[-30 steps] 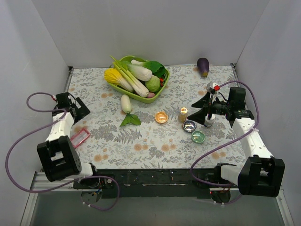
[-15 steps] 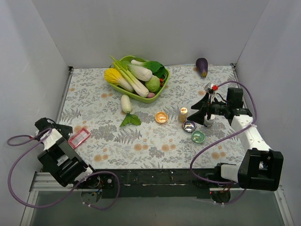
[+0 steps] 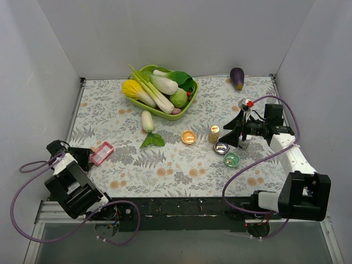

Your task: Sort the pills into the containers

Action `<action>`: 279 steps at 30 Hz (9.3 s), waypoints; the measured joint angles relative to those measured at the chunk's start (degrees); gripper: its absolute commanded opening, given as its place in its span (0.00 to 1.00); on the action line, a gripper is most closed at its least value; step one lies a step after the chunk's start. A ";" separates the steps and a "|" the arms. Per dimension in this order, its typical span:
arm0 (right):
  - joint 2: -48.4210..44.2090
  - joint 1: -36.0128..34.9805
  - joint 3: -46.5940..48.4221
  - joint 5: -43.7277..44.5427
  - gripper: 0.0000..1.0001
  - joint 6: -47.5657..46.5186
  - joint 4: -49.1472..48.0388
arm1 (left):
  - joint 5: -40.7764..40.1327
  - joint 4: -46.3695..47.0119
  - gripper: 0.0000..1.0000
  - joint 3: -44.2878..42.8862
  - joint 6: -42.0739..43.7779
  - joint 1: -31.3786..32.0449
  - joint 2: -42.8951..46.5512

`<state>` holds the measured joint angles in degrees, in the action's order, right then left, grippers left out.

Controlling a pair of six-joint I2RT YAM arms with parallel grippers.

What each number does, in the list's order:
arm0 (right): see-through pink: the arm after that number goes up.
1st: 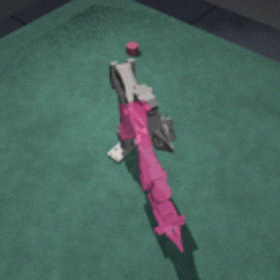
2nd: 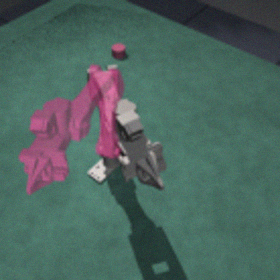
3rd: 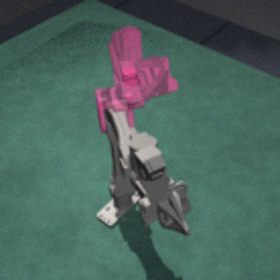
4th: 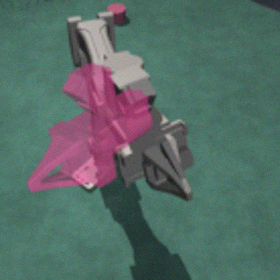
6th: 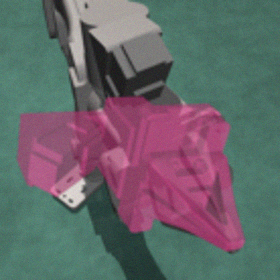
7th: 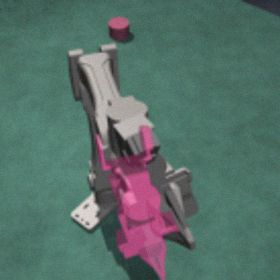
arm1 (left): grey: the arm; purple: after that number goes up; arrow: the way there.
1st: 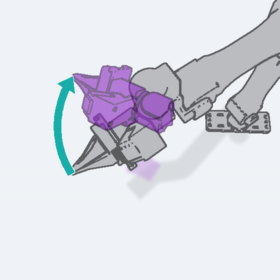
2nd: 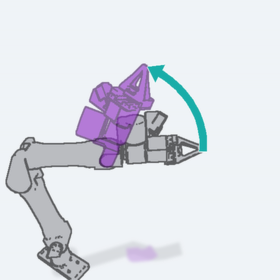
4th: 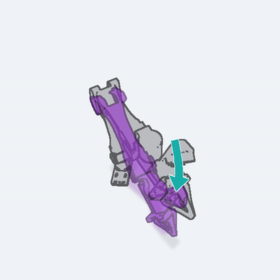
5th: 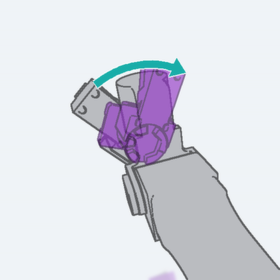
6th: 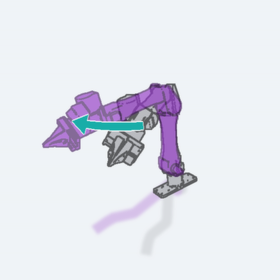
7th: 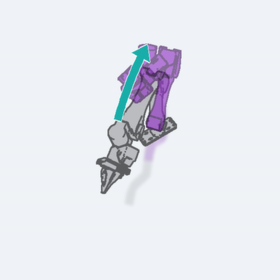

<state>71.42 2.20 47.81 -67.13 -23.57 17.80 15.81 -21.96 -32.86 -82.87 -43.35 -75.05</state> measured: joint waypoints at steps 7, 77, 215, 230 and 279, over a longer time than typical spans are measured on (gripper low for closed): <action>-0.07 0.00 0.00 0.00 0.98 -0.72 0.68 | 5.01 -0.07 0.52 0.48 -0.96 13.00 -1.33; 0.72 0.00 0.00 -0.13 0.98 -3.65 3.26 | -10.21 -17.77 0.20 -21.51 32.87 70.18 1.18; 12.63 -31.08 11.80 -8.07 0.20 27.65 -9.60 | -1.68 62.10 0.97 14.10 -3.32 84.76 26.40; 12.52 -31.91 10.40 -8.04 0.19 31.63 -13.38 | -3.28 64.04 0.77 14.05 -4.83 85.59 23.71; 26.69 -35.32 7.93 7.32 0.17 8.09 8.59 | -15.91 24.39 0.97 9.84 6.75 85.05 38.05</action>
<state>98.10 -33.12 55.75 -59.81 -15.49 26.39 -0.10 2.44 -23.03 -76.12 41.69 -36.99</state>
